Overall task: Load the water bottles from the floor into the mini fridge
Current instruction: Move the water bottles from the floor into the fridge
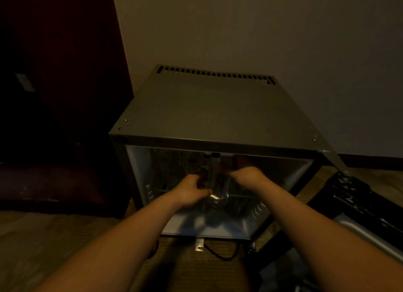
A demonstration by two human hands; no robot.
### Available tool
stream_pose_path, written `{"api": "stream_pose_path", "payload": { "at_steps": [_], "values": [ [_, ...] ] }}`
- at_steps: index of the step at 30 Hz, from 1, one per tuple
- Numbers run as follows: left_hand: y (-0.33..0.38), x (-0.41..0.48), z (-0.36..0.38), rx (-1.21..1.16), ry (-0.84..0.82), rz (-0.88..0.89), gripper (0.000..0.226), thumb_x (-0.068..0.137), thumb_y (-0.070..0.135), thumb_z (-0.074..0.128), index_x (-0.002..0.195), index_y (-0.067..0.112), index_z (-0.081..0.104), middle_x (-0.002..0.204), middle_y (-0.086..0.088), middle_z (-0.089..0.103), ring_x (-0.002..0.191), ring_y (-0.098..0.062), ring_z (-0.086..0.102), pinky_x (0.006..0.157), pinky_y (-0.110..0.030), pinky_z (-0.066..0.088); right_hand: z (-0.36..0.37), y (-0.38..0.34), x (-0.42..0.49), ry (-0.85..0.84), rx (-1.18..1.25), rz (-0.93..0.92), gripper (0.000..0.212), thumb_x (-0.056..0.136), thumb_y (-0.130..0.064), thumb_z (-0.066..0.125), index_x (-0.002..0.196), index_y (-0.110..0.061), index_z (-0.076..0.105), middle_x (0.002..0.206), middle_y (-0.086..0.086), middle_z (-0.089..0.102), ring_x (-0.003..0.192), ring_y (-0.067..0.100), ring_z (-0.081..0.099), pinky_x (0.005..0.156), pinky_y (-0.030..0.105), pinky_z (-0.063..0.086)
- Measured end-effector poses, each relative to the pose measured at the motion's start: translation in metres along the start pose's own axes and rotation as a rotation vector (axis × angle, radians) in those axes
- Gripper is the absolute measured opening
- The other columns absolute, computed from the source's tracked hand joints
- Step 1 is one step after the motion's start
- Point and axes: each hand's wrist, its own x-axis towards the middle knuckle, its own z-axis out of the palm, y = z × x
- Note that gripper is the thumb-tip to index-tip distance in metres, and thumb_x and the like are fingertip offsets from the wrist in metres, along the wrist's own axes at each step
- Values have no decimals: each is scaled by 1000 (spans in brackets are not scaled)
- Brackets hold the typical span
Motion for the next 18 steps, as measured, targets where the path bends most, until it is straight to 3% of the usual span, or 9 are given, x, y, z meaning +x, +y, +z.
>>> {"api": "stream_pose_path", "payload": {
  "at_steps": [3, 7, 12, 18],
  "values": [
    [4, 4, -3, 7, -5, 2, 35, 87, 2, 56, 122, -2, 54, 108, -17, 60, 98, -19, 56, 62, -6, 44, 0, -1, 8, 5, 4, 7, 38, 85, -31, 65, 117, -11, 64, 125, 15, 60, 116, 32, 57, 100, 42, 45],
    [4, 7, -6, 11, -40, -63, 36, 89, 8, 55, 125, 4, 52, 124, -18, 57, 115, -25, 55, 86, -21, 41, 6, -6, 11, 27, 9, 29, 41, 86, -36, 63, 120, -14, 61, 129, 14, 58, 118, 30, 55, 101, 37, 43],
    [1, 14, -7, 51, -13, -145, 37, 91, 13, 53, 127, 5, 50, 128, -18, 55, 120, -27, 52, 87, -22, 39, 15, -11, 18, 77, -90, 28, 52, 87, -44, 57, 132, -18, 52, 142, 12, 47, 129, 29, 45, 108, 38, 35],
    [3, 17, -5, 105, 25, -155, 40, 93, 16, 51, 131, 5, 48, 132, -17, 53, 123, -28, 51, 97, -28, 40, 16, -16, 15, 80, -105, 67, 52, 89, -38, 56, 133, -10, 48, 143, 17, 44, 131, 32, 42, 110, 41, 32]
  ]
}}
